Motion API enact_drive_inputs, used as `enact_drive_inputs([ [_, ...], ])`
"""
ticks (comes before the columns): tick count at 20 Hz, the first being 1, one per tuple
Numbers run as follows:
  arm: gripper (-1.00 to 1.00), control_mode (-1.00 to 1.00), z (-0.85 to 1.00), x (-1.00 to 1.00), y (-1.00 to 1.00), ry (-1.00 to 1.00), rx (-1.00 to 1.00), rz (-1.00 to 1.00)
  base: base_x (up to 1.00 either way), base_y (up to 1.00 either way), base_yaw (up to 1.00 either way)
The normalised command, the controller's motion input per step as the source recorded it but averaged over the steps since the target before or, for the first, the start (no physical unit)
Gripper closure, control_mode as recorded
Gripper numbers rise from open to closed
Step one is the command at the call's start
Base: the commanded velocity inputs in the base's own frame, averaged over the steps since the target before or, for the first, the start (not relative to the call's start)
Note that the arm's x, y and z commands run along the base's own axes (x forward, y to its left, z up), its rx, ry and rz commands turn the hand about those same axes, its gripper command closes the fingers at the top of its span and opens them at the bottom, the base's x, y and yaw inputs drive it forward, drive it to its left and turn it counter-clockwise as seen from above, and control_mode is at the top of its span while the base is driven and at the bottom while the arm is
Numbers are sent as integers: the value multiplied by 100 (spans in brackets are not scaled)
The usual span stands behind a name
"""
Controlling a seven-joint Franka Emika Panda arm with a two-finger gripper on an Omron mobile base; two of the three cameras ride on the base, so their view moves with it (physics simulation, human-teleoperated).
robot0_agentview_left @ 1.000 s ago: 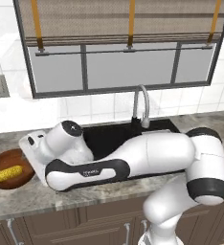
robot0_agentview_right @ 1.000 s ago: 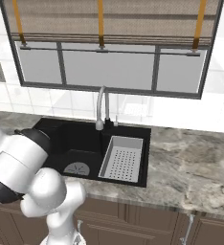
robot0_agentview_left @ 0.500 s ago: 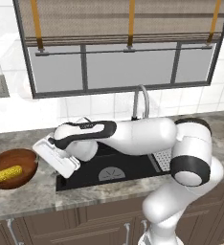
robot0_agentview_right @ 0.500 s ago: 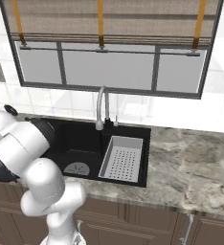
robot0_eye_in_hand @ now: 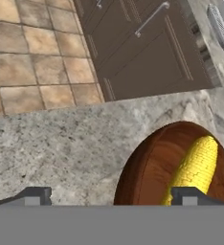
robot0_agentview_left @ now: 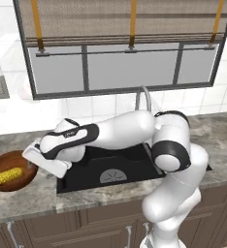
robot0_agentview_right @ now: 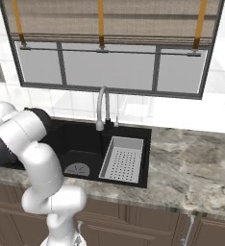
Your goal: Pick the corn from the sink and place it in the bowl. Then pick the bowl and place it in the microwave. Then close the microwave door and press the start button.
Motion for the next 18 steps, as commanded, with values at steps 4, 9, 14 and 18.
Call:
enact_drive_inputs([
  [4, -100, -100, -30, 38, 17, 0, -10, 0, 0, 0, 0],
  [9, -100, -100, -27, 36, 0, 0, -2, 0, 0, 0, 0],
  [14, -100, -100, -23, 32, 0, -3, -3, 0, 0, 0, 0],
  [18, -100, -100, -32, 0, 0, -5, -1, 0, 0, 0, 0],
])
